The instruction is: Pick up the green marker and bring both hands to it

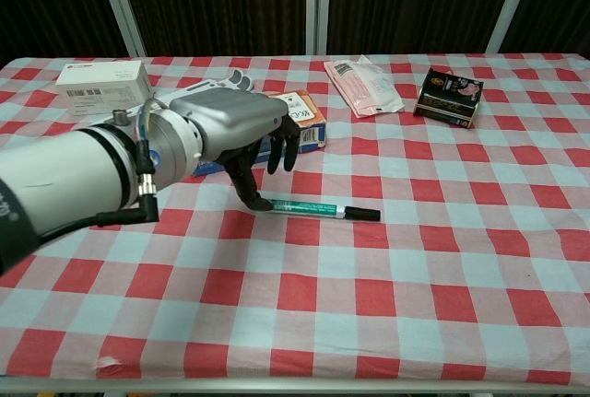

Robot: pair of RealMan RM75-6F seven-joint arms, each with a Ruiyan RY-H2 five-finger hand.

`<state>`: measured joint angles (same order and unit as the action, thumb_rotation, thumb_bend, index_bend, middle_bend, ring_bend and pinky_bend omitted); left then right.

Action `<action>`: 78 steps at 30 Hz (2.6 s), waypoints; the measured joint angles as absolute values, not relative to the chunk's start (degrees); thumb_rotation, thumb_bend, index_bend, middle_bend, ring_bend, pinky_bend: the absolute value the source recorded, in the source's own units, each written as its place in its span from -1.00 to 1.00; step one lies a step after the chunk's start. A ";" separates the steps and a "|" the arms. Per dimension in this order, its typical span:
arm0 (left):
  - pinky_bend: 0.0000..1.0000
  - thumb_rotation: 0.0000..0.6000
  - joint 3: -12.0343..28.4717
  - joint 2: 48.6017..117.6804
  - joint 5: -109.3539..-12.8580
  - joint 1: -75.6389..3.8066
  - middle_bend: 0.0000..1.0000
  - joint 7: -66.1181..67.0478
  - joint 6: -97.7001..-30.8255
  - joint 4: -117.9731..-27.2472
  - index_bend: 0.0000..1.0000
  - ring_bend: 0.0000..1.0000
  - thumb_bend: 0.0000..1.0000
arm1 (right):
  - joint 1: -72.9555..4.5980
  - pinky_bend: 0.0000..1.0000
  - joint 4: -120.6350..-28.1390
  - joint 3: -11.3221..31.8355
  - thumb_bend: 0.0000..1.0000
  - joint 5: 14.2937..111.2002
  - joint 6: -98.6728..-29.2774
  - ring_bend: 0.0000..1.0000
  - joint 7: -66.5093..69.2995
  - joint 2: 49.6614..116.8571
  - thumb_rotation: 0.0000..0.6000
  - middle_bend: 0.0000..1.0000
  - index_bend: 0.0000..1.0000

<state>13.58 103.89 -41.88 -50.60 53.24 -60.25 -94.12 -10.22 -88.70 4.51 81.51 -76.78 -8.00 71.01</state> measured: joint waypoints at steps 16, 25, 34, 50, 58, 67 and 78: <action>0.60 1.00 11.98 108.35 -39.34 -54.79 0.03 57.20 -63.07 -88.65 -0.07 0.59 -0.62 | -10.27 -0.62 -87.05 4.24 -0.75 80.79 -76.11 -0.96 -7.06 71.81 1.00 -0.67 -0.90; 0.60 1.00 13.22 111.27 -33.16 -58.18 0.03 60.32 -62.17 -84.74 -0.07 0.59 -0.58 | -10.09 -0.62 -86.82 3.99 -0.74 80.94 -76.17 -0.95 -5.94 71.34 1.00 -0.67 -0.90; 0.64 1.00 13.56 112.40 -31.19 -59.64 0.03 59.54 -60.81 -81.58 -0.05 0.63 -0.46 | -10.20 -0.62 -85.95 3.82 -0.74 80.79 -75.60 -0.95 -5.35 71.61 1.00 -0.67 -0.90; 0.69 1.00 12.60 113.31 -29.33 -60.36 0.07 58.35 -60.36 -79.52 -0.01 0.68 -0.40 | -10.14 -0.62 -84.62 3.83 -0.74 80.46 -75.50 -0.95 -4.57 72.31 1.00 -0.67 -0.90; 0.71 1.00 12.23 113.25 -29.61 -60.51 0.11 58.27 -60.99 -80.05 0.04 0.70 -0.24 | -10.08 -0.62 -84.31 3.87 -0.74 80.45 -75.59 -0.95 -4.20 72.50 1.00 -0.66 -0.90; 0.71 1.00 13.11 111.44 -30.65 -60.27 0.15 56.91 -61.87 -82.38 0.08 0.72 -0.17 | -10.08 -0.57 -84.19 4.20 -0.74 81.27 -76.63 -0.88 -3.57 72.42 1.00 -0.57 -0.84; 0.71 1.00 15.48 106.39 -35.80 -60.14 0.16 51.67 -61.52 -87.84 0.09 0.72 -0.16 | -13.88 -0.42 -87.82 6.54 -0.74 82.78 -75.69 -0.71 -7.01 73.06 1.00 -0.42 -0.49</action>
<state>15.48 106.39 -35.80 -60.14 51.67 -61.52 -87.84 -13.88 -87.82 6.54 82.78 -75.69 -7.01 73.06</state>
